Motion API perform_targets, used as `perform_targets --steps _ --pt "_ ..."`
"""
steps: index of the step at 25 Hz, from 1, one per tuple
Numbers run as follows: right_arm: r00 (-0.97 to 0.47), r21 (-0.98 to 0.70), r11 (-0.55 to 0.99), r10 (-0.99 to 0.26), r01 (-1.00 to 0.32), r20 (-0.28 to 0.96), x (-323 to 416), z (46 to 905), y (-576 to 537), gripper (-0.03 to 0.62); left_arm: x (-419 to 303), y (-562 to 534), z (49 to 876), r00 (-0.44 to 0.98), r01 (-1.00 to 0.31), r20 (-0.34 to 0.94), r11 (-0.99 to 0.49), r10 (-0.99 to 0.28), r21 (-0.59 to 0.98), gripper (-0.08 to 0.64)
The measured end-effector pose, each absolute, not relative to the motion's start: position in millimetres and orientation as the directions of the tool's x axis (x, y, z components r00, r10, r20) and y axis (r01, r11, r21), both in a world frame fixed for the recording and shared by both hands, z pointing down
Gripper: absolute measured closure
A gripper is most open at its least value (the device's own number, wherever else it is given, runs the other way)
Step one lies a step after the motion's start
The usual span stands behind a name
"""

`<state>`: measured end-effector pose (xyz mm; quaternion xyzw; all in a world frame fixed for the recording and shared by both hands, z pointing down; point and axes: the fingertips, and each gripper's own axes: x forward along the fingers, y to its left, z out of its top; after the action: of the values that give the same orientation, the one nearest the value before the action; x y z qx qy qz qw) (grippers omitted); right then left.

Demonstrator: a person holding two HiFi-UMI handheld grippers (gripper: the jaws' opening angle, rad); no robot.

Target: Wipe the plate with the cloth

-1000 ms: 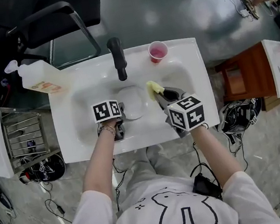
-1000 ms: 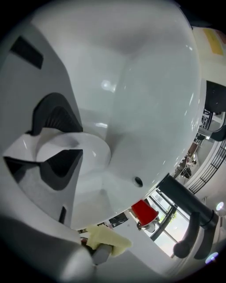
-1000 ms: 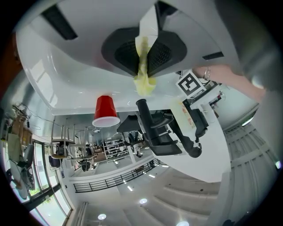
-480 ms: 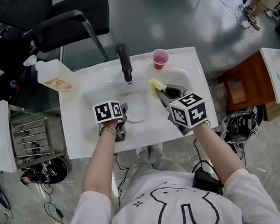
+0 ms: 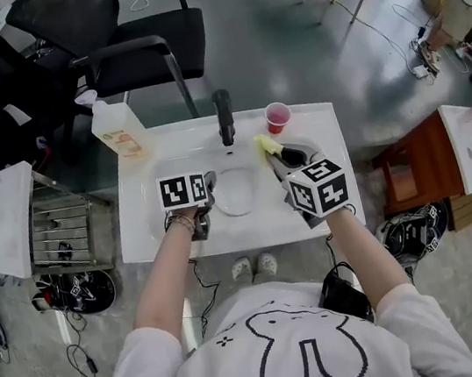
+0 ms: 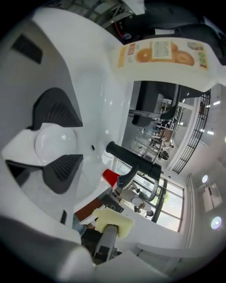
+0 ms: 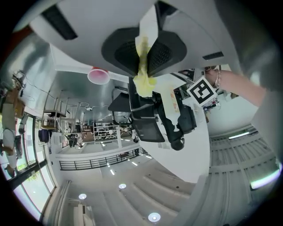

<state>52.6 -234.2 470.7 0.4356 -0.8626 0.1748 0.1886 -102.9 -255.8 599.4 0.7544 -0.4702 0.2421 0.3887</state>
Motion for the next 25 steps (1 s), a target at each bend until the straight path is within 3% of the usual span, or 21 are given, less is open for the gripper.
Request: perform_targets --steps 13,25 --pt "-0.520 0.017 0.554 -0.790 -0.832 0.325 57.0 387.0 -232.8 0.541 -112.8 -270.7 468.5 0.435 -0.900 0.520 -0.375 -0.735 0.222 0.367" --pt "-0.487 0.112 0.499 -0.866 -0.860 0.113 61.9 298.0 -223.0 0.541 -124.6 -258.2 310.0 0.403 -0.913 0.087 -0.406 -0.911 -0.022 0.426"
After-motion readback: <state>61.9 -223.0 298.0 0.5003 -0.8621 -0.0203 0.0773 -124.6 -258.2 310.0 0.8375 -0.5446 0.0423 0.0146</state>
